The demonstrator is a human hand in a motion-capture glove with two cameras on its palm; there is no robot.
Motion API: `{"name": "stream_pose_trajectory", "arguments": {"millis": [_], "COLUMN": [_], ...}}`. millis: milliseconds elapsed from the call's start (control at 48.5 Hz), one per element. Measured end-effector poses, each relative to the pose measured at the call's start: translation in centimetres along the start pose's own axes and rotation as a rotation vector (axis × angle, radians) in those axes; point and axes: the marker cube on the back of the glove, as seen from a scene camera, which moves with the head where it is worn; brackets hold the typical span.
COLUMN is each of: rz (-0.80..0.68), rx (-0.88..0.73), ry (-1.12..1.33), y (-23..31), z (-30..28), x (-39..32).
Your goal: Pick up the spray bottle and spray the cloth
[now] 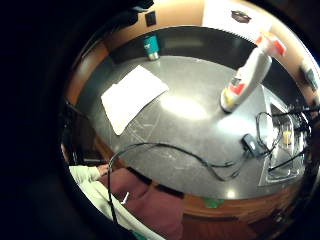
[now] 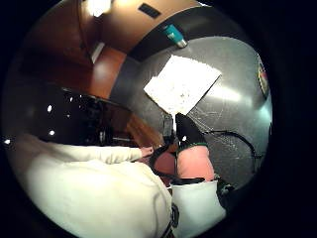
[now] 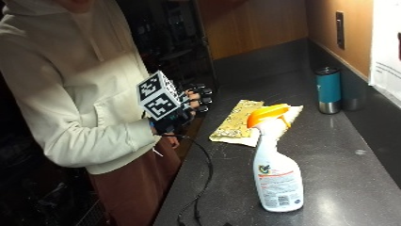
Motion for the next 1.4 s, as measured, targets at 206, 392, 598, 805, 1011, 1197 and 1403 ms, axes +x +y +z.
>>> {"name": "stream_pose_trajectory", "arguments": {"millis": [206, 392, 598, 805, 1011, 1197, 1403], "rz": [0.086, 0.179, 0.255, 0.319, 0.359, 0.396, 0.434], "rx": [0.127, 0.255, 0.353, 0.4, 0.432, 0.462, 0.491], "ry": [-0.055, -0.112, -0.135, -0.172, -0.192, -0.22, -0.256], "y": [0.9, 1.6, 1.1, -0.4, -2.2, -3.9, -5.8], "z": [-1.1, -1.8, -2.4, -2.4, -2.4, -2.3, -1.7], "x": [2.8, 6.1, 9.5, 12.2, 14.4, 15.9, 17.4]}}
